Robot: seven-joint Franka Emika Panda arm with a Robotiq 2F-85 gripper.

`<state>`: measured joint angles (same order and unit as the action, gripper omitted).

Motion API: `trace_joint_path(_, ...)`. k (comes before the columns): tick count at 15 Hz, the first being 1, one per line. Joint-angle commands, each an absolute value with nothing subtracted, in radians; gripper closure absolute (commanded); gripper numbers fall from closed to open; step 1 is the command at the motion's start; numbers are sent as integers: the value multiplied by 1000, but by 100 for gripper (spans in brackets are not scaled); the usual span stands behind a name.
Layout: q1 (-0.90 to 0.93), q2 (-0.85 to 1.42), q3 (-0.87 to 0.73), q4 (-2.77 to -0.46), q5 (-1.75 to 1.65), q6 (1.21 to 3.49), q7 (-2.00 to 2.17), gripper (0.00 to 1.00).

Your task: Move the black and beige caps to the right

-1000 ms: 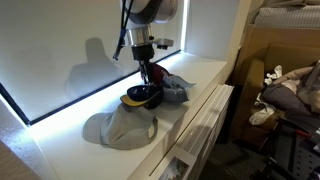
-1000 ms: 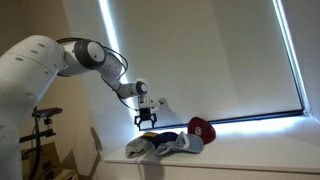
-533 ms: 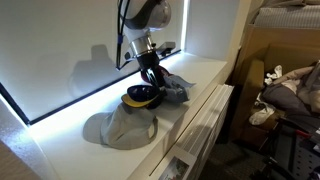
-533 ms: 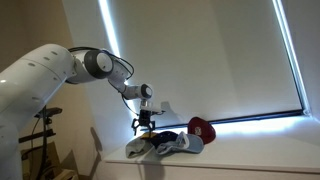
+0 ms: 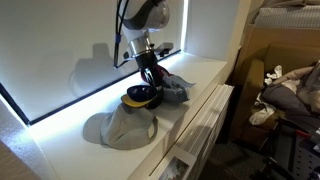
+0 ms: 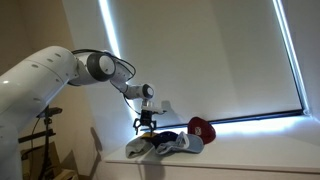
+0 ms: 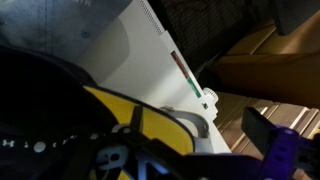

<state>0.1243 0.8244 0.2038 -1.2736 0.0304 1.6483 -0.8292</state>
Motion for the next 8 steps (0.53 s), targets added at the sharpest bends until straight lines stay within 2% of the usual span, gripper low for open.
trace_joint_path(1, 124, 827, 211, -1275, 26, 1684, -823, 0)
trace_joint_path(8, 131, 879, 206, -1228, 29, 1663, -802, 0)
